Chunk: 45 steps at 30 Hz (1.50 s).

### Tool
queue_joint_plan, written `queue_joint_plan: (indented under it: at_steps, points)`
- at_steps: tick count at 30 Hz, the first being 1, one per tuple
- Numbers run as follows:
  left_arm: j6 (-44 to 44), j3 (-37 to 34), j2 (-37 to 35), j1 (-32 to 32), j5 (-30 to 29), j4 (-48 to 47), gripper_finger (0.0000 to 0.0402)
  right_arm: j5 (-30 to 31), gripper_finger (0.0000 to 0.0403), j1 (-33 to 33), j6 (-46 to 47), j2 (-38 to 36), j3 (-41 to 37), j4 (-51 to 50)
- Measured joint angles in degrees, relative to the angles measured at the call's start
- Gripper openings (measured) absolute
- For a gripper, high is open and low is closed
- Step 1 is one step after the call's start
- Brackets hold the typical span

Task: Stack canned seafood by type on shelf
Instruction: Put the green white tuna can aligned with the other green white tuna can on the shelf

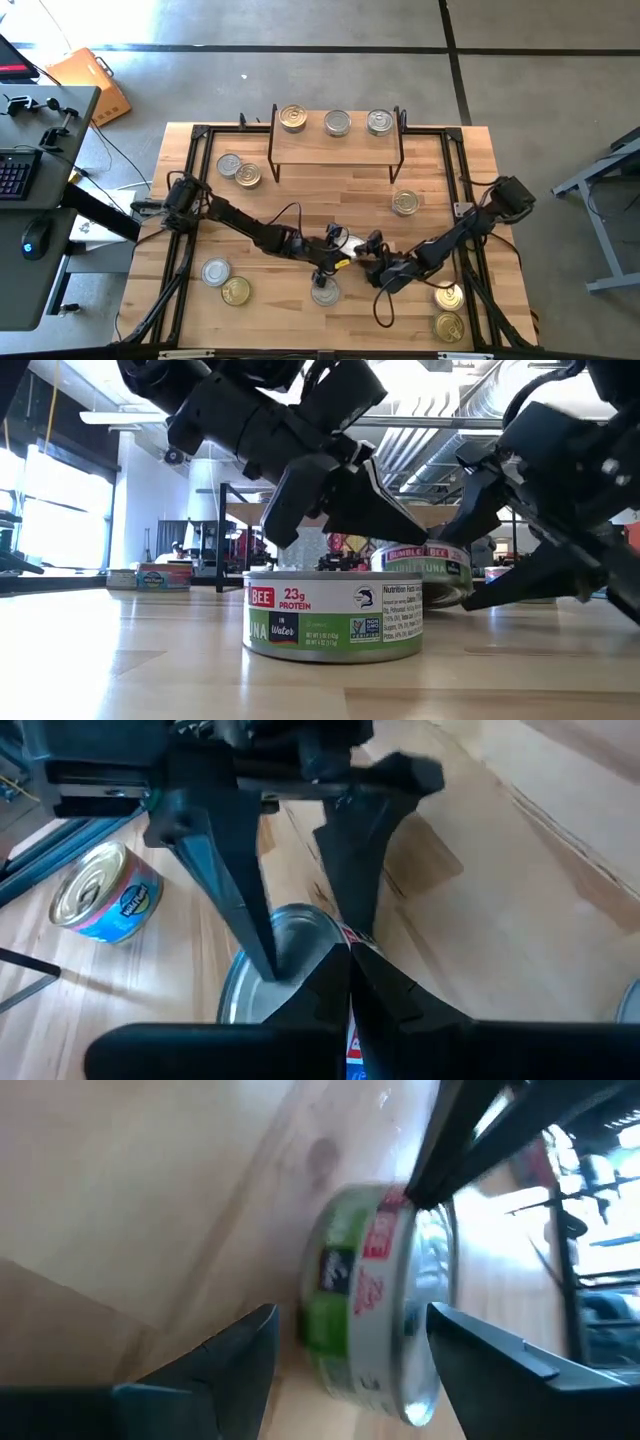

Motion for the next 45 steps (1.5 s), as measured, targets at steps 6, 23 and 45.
queue_joint_plan:
  at_steps: [6, 23, 45]
  points:
    - [-1.1, 0.0, -1.6, 0.0, 0.6, -0.2, 0.0, 2.3, 0.023, 0.0, 0.2, 1.5, 0.0, 6.1]
    - [-15.9, -5.2, -16.3, -6.9, -16.6, -27.2, 0.0005, 7.9, 0.0118, -4.3, -4.4, -4.3, 1.9, 8.4]
    - [-20.5, -21.4, -17.3, -11.1, -20.0, -1.1, 0.0005, -0.5, 0.0118, -37.6, -36.4, -6.6, 29.1, -22.7]
